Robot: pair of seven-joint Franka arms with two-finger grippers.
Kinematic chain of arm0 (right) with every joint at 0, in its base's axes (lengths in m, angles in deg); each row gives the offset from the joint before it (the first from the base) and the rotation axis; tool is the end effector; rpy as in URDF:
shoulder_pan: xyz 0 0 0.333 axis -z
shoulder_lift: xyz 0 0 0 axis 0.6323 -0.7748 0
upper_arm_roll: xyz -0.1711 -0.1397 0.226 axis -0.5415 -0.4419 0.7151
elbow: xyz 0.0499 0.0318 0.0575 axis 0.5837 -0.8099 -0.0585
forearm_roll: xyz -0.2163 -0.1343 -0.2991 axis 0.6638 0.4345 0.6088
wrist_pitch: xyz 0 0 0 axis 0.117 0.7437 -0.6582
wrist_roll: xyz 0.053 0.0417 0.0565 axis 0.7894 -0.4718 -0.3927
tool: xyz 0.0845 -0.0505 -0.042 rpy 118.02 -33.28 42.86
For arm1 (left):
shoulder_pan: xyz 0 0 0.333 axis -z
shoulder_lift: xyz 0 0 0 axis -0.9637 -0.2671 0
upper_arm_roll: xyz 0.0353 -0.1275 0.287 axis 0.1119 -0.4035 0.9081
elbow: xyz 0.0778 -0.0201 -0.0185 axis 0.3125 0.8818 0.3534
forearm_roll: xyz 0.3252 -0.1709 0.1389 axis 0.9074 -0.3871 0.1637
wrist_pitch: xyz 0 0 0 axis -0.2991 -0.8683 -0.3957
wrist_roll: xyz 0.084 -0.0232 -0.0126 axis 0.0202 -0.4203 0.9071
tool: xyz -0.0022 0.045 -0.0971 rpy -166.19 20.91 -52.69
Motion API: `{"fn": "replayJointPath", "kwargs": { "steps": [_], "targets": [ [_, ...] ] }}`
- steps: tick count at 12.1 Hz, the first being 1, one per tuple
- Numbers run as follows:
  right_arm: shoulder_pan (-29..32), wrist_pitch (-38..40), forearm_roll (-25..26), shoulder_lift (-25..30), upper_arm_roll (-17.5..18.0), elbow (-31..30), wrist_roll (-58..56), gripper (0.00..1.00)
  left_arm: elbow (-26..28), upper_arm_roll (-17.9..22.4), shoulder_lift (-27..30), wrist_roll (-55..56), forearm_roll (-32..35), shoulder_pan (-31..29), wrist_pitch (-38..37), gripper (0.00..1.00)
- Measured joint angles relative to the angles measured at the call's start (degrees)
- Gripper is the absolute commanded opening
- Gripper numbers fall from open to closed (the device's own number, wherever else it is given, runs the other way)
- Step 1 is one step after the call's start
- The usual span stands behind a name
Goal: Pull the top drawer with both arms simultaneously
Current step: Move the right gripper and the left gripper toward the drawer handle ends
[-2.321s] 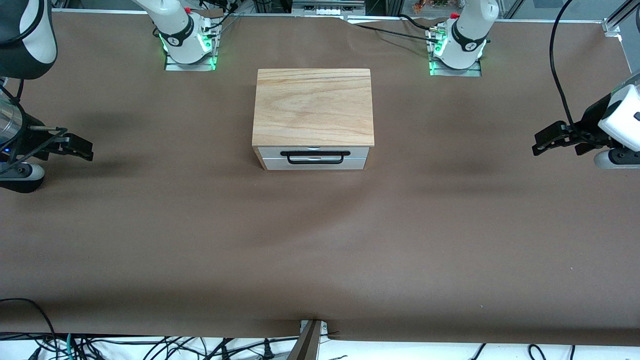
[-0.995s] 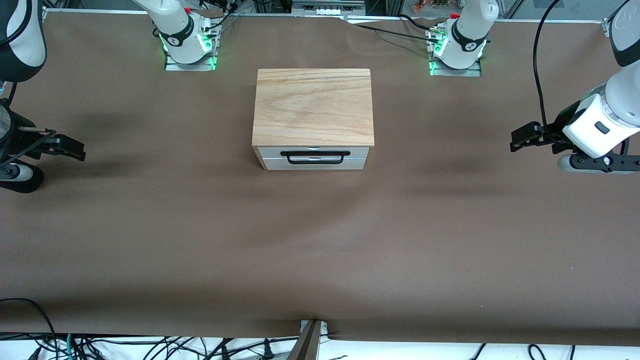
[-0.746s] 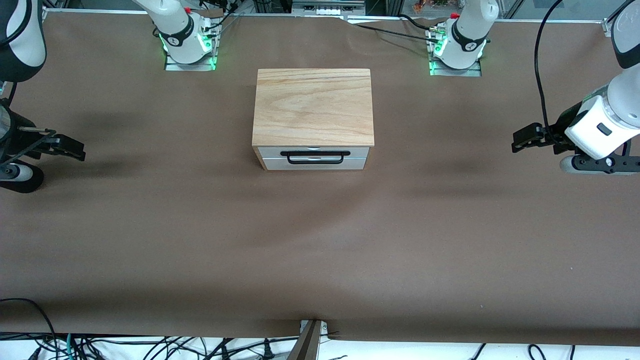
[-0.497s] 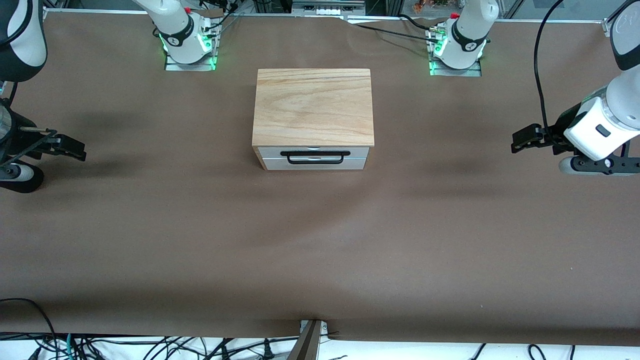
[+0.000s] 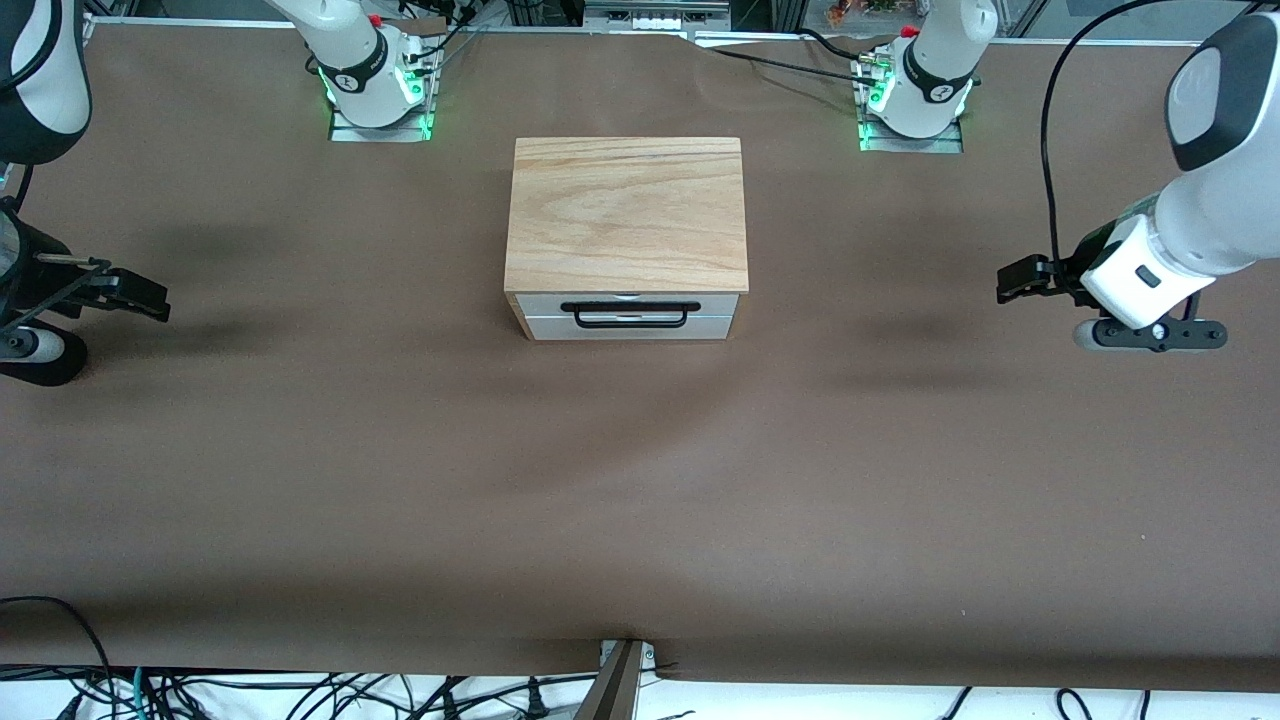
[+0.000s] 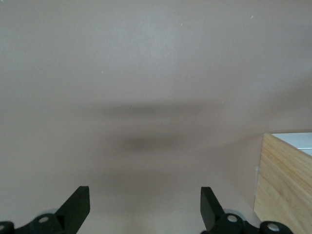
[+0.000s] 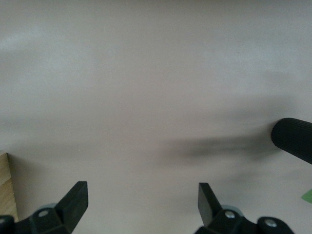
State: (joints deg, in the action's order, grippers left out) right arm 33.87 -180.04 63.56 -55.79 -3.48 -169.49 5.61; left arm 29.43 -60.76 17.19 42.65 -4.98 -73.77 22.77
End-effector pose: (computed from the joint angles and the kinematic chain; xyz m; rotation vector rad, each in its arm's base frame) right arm 0.6164 -0.0294 0.5475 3.0575 -0.0109 -0.0819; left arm 0.5836 -0.0429 0.5096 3.0953 0.0250 -0.2614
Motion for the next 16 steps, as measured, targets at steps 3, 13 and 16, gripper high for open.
{"fn": "replayJointPath", "kwargs": {
  "steps": [3, 13, 16],
  "targets": [
    [-0.01, 0.03, -0.31, -0.14, 0.01, -0.02, -0.05, 1.0, 0.8, 0.03, 0.62, -0.54, -0.25, -1.53, 0.15, 1.0],
    [2.46, -4.57, -35.39, -6.22, -0.07, -6.56, -6.83, 1.0, 15.98, -0.56, -0.41, -10.85, -32.68, -1.54, 13.1, 1.0],
    [2.08, -10.31, -52.18, -8.17, 0.4, -14.54, -17.25, 1.0, 18.59, -1.52, -4.19, -20.4, -47.65, -1.36, 14.88, 1.0]
  ]
}}
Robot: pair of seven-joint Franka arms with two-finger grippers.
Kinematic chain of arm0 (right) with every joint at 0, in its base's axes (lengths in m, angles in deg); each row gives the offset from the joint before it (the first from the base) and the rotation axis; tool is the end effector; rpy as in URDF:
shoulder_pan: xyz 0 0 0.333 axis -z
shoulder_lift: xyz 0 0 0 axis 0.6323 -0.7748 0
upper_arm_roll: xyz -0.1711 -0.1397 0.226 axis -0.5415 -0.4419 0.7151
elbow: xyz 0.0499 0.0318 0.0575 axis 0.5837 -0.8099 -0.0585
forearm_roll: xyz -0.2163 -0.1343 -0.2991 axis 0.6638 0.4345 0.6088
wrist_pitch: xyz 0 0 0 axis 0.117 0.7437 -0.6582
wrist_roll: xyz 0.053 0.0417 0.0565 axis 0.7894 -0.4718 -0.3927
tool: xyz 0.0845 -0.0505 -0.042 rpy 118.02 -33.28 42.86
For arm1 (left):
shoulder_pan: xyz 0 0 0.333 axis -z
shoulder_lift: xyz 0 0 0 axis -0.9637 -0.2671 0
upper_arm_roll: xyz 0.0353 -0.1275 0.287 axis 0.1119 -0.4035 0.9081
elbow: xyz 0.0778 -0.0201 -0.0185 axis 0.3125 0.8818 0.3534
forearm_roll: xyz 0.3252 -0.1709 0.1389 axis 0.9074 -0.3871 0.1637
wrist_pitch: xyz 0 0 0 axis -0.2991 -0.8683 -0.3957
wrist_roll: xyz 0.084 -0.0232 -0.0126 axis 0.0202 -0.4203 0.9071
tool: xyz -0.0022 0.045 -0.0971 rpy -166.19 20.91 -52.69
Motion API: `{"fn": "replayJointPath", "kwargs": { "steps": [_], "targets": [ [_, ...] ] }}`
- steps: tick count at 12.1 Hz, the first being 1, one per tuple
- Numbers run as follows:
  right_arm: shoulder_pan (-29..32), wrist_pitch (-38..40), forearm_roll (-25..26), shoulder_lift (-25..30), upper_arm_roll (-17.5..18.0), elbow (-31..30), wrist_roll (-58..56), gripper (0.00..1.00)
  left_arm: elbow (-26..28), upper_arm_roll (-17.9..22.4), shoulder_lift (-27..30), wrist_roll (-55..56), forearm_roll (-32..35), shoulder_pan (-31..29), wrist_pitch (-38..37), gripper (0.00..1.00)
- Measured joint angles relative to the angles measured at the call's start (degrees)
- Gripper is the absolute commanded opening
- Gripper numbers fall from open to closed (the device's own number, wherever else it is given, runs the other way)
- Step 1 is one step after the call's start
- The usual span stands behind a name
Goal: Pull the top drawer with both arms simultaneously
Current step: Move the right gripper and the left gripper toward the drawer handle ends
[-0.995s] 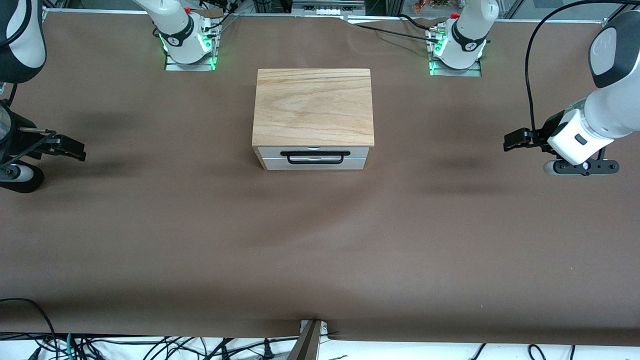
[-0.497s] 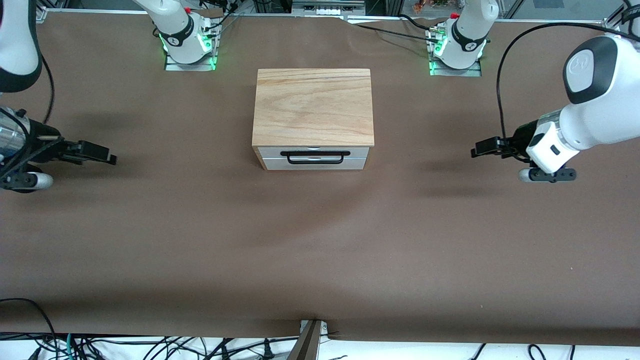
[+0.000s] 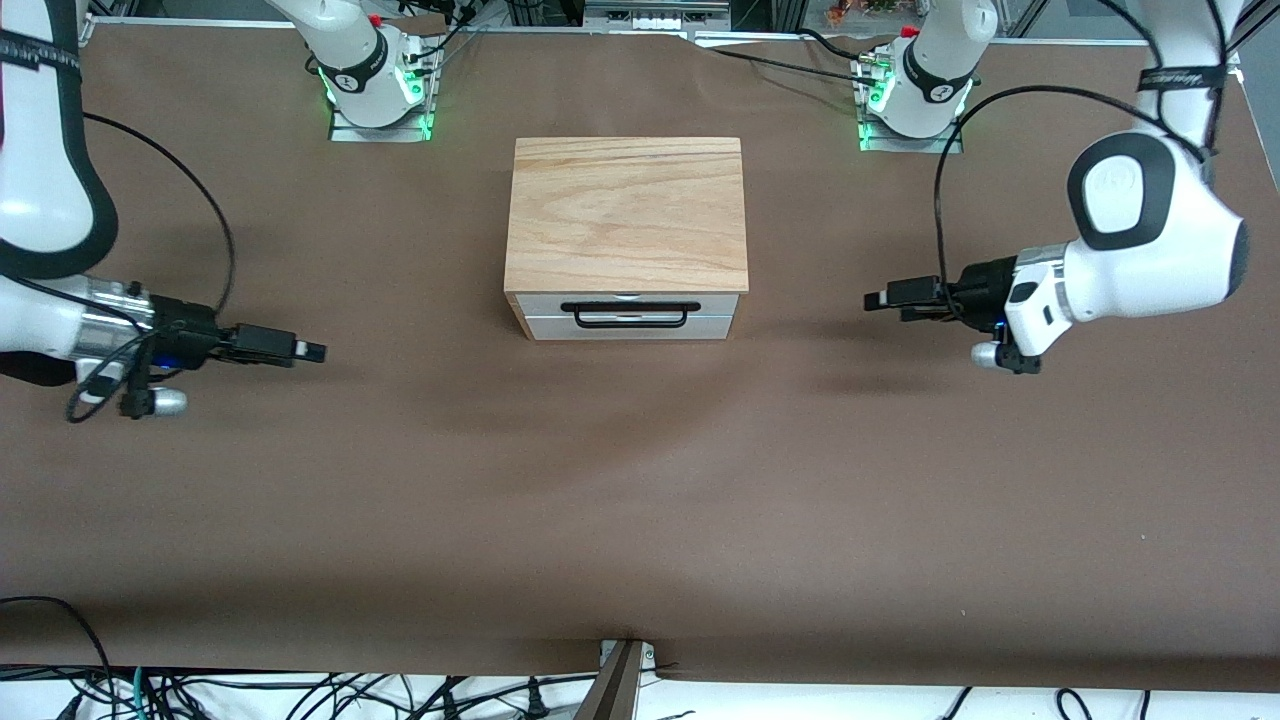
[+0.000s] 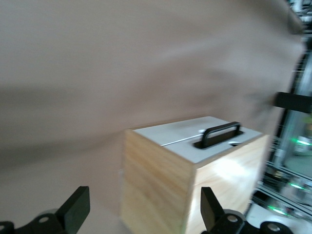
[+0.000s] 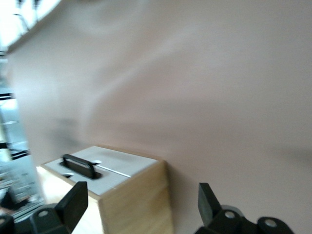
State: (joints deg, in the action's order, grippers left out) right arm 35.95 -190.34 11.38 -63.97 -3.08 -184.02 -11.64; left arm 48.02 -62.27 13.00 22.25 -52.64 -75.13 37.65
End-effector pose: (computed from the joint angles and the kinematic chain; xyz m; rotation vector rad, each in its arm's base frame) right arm 0.6303 0.0172 0.3769 -2.3623 0.1021 0.1044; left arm 0.5669 -0.0958 0.3623 2.3126 0.0872 -0.2483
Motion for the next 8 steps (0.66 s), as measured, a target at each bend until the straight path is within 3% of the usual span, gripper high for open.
{"fn": "replayJointPath", "kwargs": {
  "steps": [5, 8],
  "targets": [
    [-4.71, -0.79, -27.57, -6.1, 0.61, -7.57, -19.38, 1.0, 0.22, -1.09, -8.48, -15.8, -20.81, 4.51, 1.52, 1.0],
    [-10.76, -1.22, -39.37, -9.98, 0.82, -8.79, -26.83, 1.0, 0.35, -1.21, -15.88, -34.0, -34.88, 7.5, 1.87, 1.0]
  ]
}}
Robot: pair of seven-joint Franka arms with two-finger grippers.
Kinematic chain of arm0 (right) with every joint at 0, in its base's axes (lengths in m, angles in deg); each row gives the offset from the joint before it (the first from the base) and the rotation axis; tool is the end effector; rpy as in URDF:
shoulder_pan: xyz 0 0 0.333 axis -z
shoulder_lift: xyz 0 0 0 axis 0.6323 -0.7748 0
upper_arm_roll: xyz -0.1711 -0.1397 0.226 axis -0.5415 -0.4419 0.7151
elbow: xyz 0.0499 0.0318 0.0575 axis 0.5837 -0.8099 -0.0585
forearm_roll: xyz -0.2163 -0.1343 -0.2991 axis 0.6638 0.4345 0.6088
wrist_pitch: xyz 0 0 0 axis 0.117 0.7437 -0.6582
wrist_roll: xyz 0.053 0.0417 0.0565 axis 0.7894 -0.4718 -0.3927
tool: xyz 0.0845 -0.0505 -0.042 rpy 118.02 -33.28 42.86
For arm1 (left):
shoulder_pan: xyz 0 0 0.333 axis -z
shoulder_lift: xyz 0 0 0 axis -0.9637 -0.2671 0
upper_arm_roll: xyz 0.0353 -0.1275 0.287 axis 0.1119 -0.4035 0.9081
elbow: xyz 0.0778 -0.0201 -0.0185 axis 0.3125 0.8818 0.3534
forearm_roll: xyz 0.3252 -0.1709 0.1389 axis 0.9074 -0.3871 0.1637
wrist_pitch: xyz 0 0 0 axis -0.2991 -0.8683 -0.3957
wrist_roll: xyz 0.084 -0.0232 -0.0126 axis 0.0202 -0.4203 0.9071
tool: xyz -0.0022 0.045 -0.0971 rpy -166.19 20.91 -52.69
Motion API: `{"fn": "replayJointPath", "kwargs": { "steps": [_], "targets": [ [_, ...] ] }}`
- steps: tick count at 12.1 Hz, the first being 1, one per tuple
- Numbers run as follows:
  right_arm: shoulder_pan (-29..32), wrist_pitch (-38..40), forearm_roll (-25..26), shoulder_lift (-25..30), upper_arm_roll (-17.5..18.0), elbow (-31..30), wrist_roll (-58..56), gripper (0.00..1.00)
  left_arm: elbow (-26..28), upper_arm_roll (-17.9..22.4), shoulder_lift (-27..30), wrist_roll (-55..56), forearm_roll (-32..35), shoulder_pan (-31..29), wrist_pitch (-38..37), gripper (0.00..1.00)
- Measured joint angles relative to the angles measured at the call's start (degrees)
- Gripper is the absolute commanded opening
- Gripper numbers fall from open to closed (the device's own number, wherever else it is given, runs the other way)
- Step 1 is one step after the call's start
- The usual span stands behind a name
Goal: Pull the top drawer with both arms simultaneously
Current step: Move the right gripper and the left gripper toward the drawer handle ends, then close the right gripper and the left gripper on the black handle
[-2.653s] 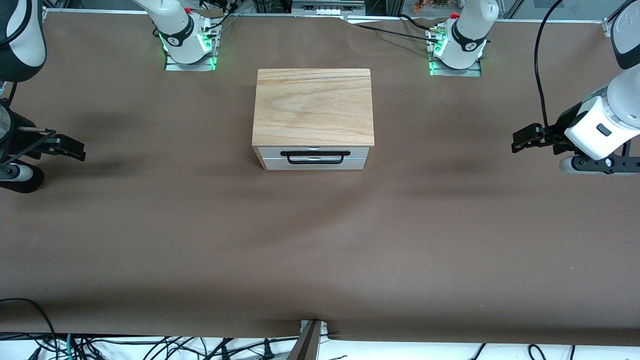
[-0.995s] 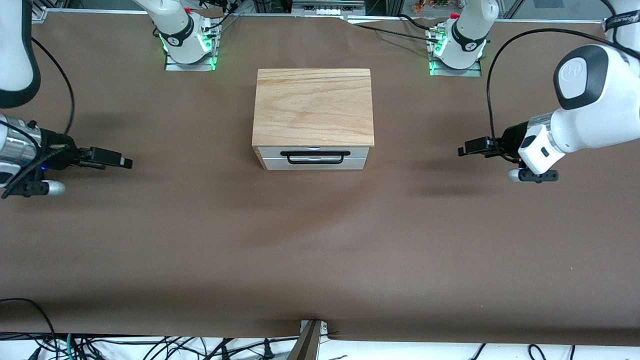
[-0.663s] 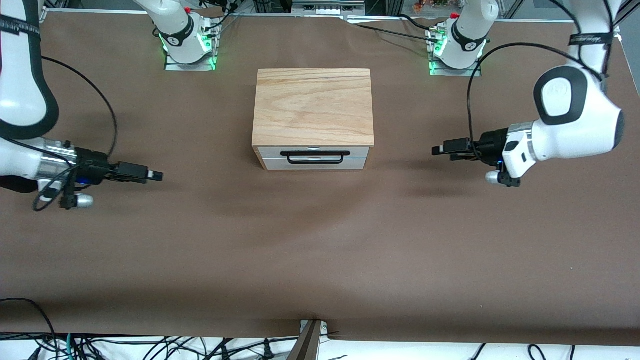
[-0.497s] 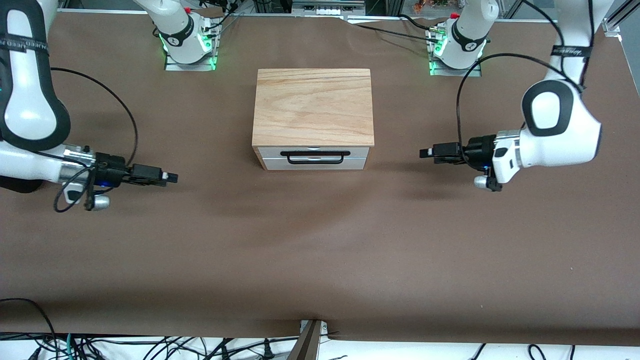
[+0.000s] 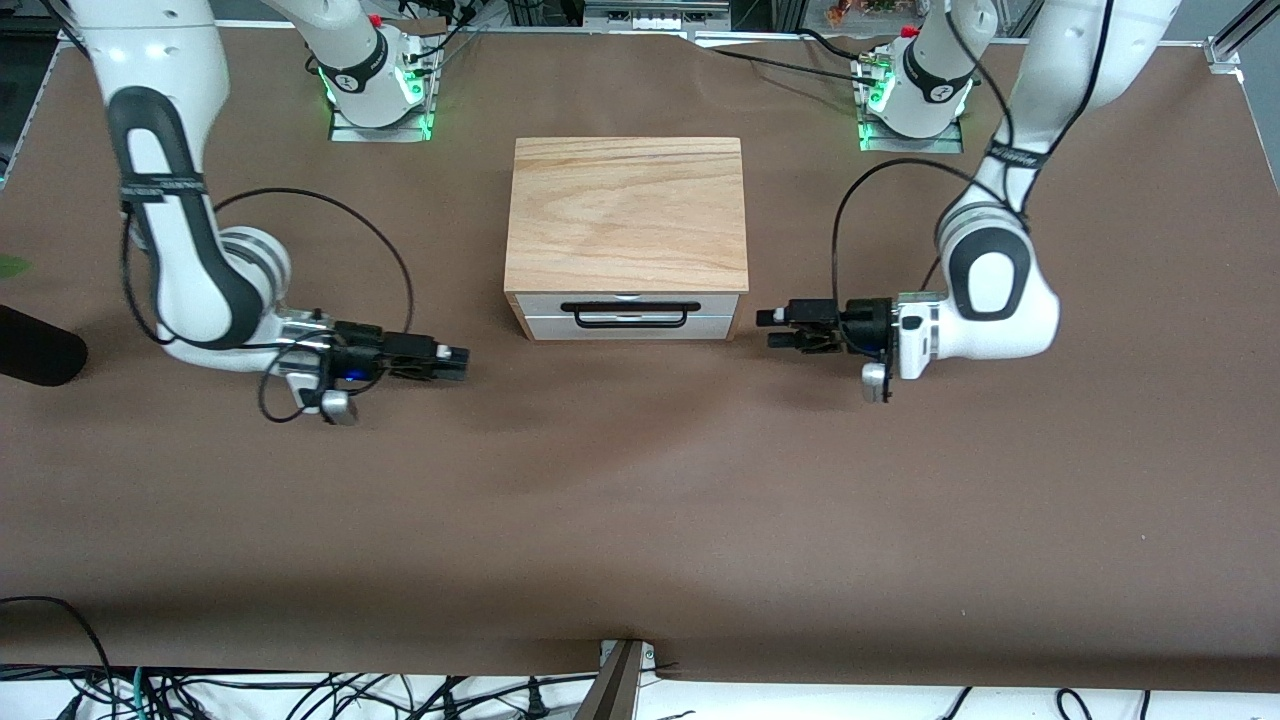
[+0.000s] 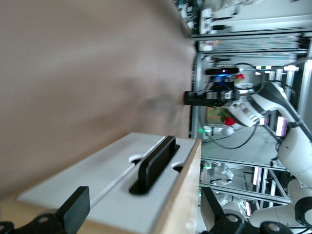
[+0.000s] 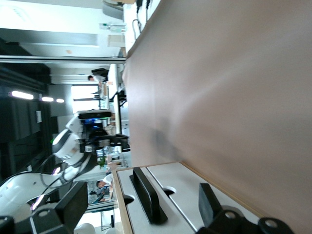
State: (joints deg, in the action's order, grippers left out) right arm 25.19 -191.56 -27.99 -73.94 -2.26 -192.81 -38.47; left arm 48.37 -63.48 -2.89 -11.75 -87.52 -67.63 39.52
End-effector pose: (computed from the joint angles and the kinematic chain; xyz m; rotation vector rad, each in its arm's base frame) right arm 0.5994 0.1564 0.2406 -1.8606 0.0423 -0.0123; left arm 0.5610 -0.1970 0.2294 1.8535 -0.0519 -0.0409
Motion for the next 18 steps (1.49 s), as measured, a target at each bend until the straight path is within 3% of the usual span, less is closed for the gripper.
{"fn": "replayJointPath", "kwargs": {
  "steps": [2, 7, 13, 16, 18],
  "targets": [
    [-2.89, -0.17, -2.61, -0.65, 0.04, 0.07, -2.12, 1.0, -0.11, -0.04, -3.94, -8.54, -6.4, 1.5, -0.13, 1.0],
    [-7.63, 0.19, -3.73, -0.75, 0.11, 0.32, -4.77, 1.0, -0.3, -0.91, -8.71, -22.41, -19.55, 6.17, -0.79, 0.89],
    [-9.35, 6.99, -12.98, -8.64, 0.48, 0.16, -18.11, 1.0, -1.24, -2.38, -10.97, -24.96, -21.2, 7.18, -6.61, 0.78],
    [-9.38, 7.89, -13.54, -9.93, 0.57, 0.38, -19.68, 0.99, -1.45, -2.33, -11.43, -24.96, -21.21, 6.96, -8.07, 0.52],
    [-9.56, 7.93, -13.55, -9.93, 0.78, 0.75, -19.68, 0.99, -1.45, -2.33, -11.75, -24.92, -21.27, 6.76, -8.9, 0.45]
  ]
}}
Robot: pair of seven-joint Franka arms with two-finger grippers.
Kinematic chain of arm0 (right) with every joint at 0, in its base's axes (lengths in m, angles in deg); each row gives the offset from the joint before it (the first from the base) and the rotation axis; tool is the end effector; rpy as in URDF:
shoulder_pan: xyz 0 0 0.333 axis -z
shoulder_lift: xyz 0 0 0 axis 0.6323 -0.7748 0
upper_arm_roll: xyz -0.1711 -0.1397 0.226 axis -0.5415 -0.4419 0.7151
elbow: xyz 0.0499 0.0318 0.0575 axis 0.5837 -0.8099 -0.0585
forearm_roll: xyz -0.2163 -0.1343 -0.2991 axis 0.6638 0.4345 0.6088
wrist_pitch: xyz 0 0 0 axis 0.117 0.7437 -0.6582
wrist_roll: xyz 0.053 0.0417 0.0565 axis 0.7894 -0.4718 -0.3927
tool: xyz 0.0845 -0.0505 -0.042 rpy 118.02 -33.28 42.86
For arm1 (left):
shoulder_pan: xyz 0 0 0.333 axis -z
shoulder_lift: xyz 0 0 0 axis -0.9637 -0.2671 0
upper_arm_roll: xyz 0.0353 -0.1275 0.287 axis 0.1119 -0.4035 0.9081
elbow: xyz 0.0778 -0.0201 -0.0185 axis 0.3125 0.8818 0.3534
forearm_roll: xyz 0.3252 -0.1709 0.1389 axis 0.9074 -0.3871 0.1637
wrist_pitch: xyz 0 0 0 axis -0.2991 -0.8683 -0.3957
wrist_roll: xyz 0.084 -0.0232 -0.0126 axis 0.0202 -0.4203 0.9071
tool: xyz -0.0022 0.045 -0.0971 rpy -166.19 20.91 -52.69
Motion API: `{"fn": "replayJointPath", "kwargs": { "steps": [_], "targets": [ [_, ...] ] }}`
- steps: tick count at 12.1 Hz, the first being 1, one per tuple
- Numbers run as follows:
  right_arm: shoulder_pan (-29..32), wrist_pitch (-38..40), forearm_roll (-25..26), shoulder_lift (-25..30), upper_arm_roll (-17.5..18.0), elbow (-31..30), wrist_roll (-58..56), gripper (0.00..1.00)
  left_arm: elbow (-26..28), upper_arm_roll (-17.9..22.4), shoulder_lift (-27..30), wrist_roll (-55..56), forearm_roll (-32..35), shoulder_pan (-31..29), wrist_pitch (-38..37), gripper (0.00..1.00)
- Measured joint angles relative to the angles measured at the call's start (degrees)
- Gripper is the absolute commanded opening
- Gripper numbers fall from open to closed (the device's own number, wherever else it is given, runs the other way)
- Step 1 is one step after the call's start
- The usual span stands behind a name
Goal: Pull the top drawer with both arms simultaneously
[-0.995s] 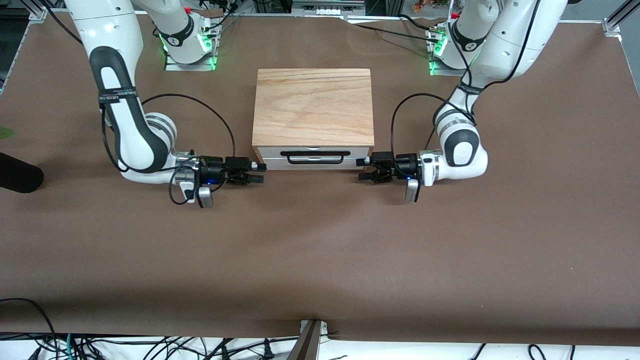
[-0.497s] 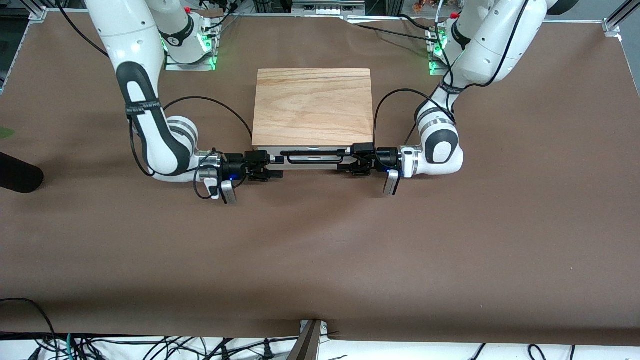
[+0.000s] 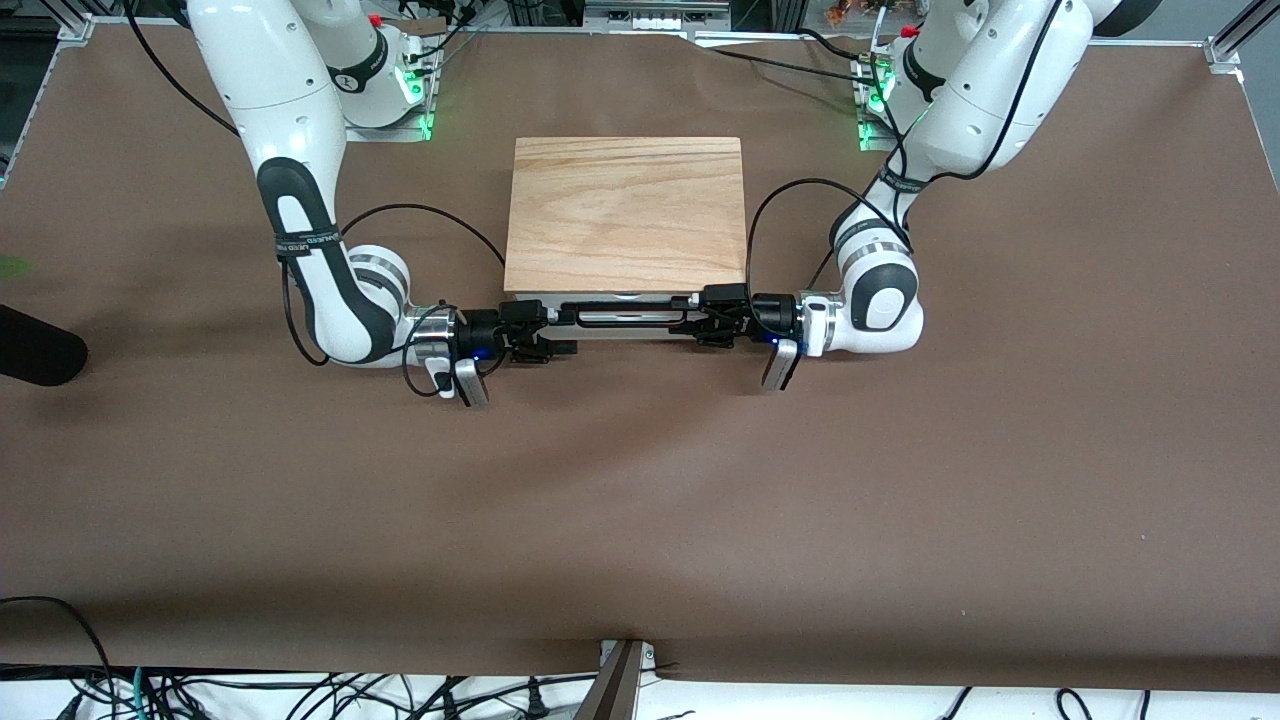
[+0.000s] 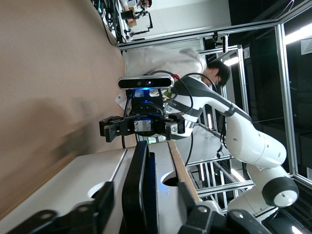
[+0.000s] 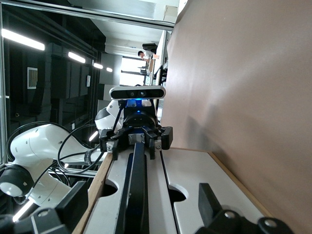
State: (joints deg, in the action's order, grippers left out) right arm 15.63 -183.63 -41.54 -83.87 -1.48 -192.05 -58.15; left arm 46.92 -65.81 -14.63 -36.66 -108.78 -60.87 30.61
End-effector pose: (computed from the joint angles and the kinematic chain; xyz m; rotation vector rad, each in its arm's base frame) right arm 0.5501 0.2704 0.1601 -1.6429 -0.1774 -0.0486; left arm 0.5178 -0.2966 0.1509 1.5262 -0.1390 0.1285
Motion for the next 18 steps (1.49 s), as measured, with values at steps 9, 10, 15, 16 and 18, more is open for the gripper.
{"fn": "replayJointPath", "kwargs": {
  "steps": [9, 10, 15, 16, 18],
  "targets": [
    [-3.37, -0.29, -3.27, -0.72, 0.2, 1.23, -0.01, 0.53, -0.06, 0.12, -1.78, 1.14, -0.81, -0.22, -0.29, 0.3],
    [-3.37, -0.29, -3.3, -0.87, 0.17, 1.34, -0.01, 0.53, -0.06, 0.13, -1.78, 1.23, -0.83, -0.33, -0.72, 0.22],
    [-2.43, 0.49, -3.31, -1.46, -0.21, 1.59, -0.01, 0.46, -0.02, 0.11, -1.71, 1.39, -0.83, -0.52, -1.73, 0.0],
    [-2.41, 0.78, -3.31, -1.48, -0.22, 1.59, -0.01, 0.46, -0.02, 0.11, -1.71, 1.4, -0.83, -0.52, -1.73, 0.0],
    [-2.42, 0.88, -3.31, -1.5, -0.21, 1.57, -0.01, 0.46, -0.02, 0.11, -1.71, 1.41, -0.83, -0.52, -1.73, 0.0]
  ]
}}
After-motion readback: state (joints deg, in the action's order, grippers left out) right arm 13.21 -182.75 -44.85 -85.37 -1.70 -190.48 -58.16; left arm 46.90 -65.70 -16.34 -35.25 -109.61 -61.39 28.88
